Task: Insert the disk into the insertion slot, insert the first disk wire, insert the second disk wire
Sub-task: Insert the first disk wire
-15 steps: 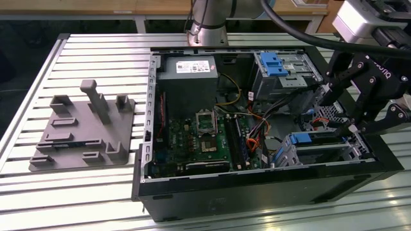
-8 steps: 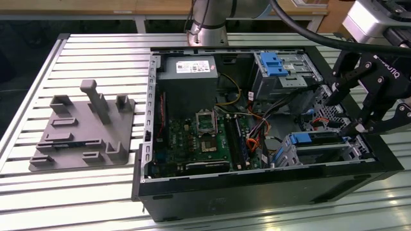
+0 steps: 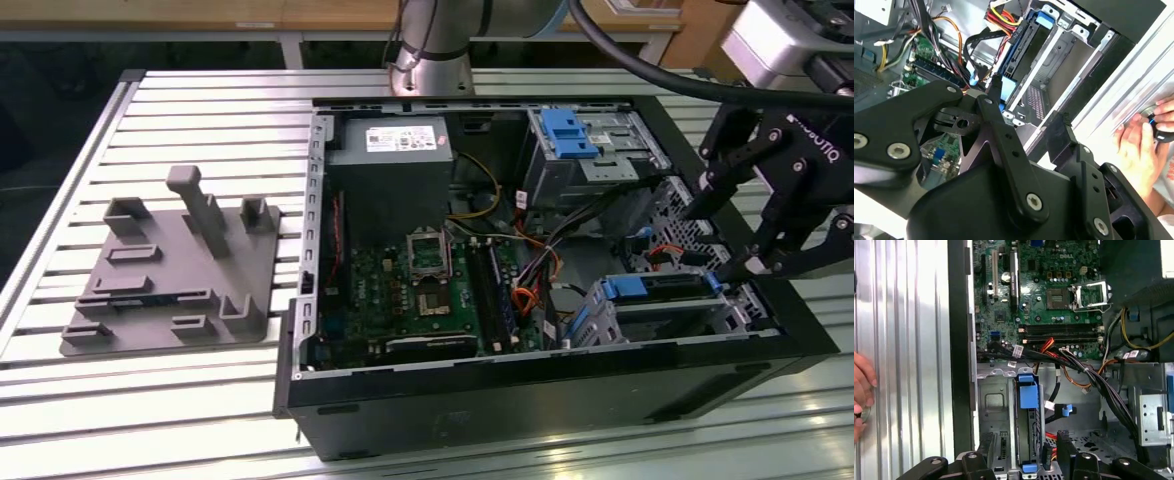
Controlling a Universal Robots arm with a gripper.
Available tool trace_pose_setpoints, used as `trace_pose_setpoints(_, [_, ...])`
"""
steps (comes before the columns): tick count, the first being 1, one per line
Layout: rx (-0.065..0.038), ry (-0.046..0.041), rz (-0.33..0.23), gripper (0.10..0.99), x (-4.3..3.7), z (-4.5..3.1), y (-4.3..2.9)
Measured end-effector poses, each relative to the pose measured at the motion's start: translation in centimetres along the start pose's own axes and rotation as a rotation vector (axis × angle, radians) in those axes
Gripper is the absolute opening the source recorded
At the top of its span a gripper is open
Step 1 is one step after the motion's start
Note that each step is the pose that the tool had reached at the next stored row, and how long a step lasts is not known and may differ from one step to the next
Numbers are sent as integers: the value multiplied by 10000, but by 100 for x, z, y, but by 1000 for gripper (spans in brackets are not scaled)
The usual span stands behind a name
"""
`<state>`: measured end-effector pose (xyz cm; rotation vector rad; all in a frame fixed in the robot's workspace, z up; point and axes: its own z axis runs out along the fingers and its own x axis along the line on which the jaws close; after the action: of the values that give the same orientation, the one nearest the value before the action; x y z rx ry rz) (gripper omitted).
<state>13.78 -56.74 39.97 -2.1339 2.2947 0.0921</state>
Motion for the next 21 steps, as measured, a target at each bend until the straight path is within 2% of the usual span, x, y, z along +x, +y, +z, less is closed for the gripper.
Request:
trace_pose_setpoints(2, [15,-8,331,616,-6,9,-6])
trace_pose_setpoints(6, [22,98,371,616,-74,30,-36])
trace_pose_setpoints(11, [-83,138,376,616,-128,86,-184])
trace_pose_setpoints(16, [-160,215,383,616,-190,144,-281])
trace_pose_setpoints(18, [-190,257,386,600,-225,168,-313])
trace_pose_setpoints(20, [-214,294,389,478,-258,194,-339])
trace_pose_setpoints(21, [-226,308,390,478,-273,207,-354])
